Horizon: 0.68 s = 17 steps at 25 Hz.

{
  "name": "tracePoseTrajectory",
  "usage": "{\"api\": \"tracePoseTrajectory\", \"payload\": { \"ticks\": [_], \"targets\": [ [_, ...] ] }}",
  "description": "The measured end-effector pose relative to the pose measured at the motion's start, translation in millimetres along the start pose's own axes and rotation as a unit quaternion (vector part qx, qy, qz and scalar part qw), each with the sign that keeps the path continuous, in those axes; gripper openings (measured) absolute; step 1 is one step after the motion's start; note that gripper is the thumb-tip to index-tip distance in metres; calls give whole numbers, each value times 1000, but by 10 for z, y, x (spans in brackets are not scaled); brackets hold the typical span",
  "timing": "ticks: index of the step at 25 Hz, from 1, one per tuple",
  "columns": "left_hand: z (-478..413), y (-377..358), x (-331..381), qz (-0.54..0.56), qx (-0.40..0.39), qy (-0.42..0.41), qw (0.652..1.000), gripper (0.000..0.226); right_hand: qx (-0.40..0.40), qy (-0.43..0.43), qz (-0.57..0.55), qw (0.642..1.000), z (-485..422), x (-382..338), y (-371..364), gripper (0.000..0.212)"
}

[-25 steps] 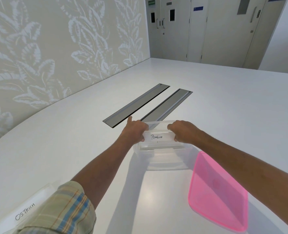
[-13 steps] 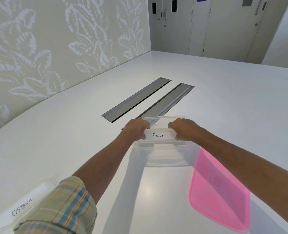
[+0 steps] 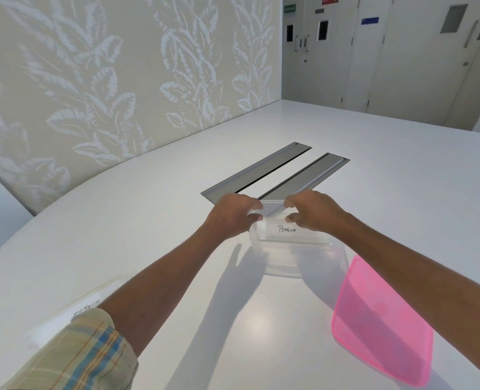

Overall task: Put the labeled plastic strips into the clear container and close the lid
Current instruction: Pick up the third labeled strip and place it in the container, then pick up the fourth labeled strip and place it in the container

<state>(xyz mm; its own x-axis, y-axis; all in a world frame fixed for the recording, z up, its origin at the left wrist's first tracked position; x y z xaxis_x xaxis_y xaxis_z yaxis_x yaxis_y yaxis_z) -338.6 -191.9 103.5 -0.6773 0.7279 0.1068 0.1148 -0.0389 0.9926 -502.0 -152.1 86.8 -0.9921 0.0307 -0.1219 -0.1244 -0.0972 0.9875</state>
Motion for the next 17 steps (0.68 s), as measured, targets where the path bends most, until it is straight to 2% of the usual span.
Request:
{"api": "tracePoseTrajectory", "payload": {
  "ticks": [3,7,11,17],
  "targets": [
    [414,139,-273,12,-4,47,999,20,28,27,2,999,124,-488,197,35],
    [1025,177,-700,47,-49,104,992,20,35,84,-8,996,285,-1258,280,24],
    [1722,173,-1126,64,-73,144,985,24,6,129,-58,990,397,-2021,161,32],
    [2788,123,-1848,87,-80,221,968,30,-53,186,-76,978,470,-3092,-240,39]
  ]
}}
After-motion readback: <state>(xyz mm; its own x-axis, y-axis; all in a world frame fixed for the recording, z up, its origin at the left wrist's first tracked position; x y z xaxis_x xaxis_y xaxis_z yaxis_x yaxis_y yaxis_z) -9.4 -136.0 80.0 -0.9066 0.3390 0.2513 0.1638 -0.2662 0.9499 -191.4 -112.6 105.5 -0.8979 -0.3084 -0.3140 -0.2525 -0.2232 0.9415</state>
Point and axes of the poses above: each hand's wrist, its own z-axis away from the middle knuckle, its own y-axis out of the back of the hand, x = y × z, the point moved 10 cm from there along -z, towards the middle knuckle, and after that the axes turned 10 degrees about -x, right-handed, at the moved point
